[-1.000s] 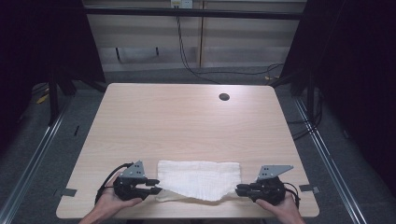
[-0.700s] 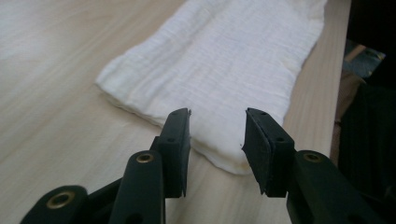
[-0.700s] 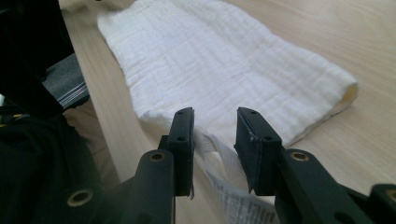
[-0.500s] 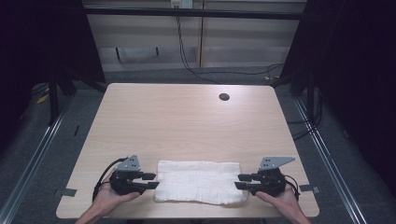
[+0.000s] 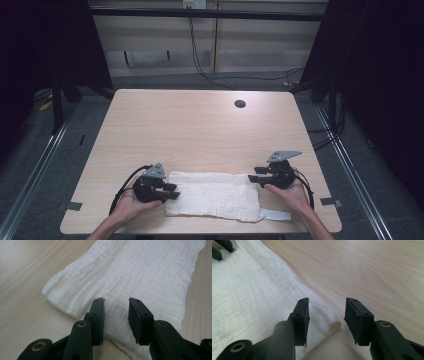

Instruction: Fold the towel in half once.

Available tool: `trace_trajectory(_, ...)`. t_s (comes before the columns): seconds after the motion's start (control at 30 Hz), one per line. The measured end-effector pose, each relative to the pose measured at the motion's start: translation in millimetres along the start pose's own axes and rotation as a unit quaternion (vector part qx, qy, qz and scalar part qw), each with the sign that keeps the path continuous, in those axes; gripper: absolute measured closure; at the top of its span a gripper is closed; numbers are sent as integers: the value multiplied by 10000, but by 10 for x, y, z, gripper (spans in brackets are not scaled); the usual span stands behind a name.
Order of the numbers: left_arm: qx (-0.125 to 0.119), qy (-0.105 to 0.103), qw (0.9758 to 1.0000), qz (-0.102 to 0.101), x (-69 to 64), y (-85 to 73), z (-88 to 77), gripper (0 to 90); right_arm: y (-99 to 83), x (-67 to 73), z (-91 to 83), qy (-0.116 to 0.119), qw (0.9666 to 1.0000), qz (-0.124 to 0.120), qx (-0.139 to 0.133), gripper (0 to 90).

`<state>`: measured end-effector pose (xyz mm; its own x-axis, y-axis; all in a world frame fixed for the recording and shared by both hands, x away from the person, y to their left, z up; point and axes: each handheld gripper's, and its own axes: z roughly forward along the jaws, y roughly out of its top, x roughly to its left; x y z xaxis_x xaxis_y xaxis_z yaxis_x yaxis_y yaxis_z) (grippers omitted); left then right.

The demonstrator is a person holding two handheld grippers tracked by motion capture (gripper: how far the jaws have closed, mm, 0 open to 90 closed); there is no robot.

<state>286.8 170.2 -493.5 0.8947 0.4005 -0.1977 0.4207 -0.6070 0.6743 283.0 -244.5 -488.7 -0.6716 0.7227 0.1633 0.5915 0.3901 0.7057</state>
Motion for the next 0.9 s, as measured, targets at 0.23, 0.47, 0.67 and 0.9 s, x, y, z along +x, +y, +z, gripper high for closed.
trace_trajectory(0.23,-23,-22,10000,42,73,50,49,653,-6,-56,106,-88,9999,5,144,870)
trace_trajectory(0.47,-57,-128,9999,38,83,159,169,651,35,-268,75,-345,9991,218,130,882)
trace_trajectory(0.67,53,-340,9994,4,55,307,266,631,28,-351,51,-580,9976,377,38,731)
trace_trajectory(0.9,-400,-225,9988,-187,187,416,78,570,69,-230,-98,-381,9984,279,-296,587)
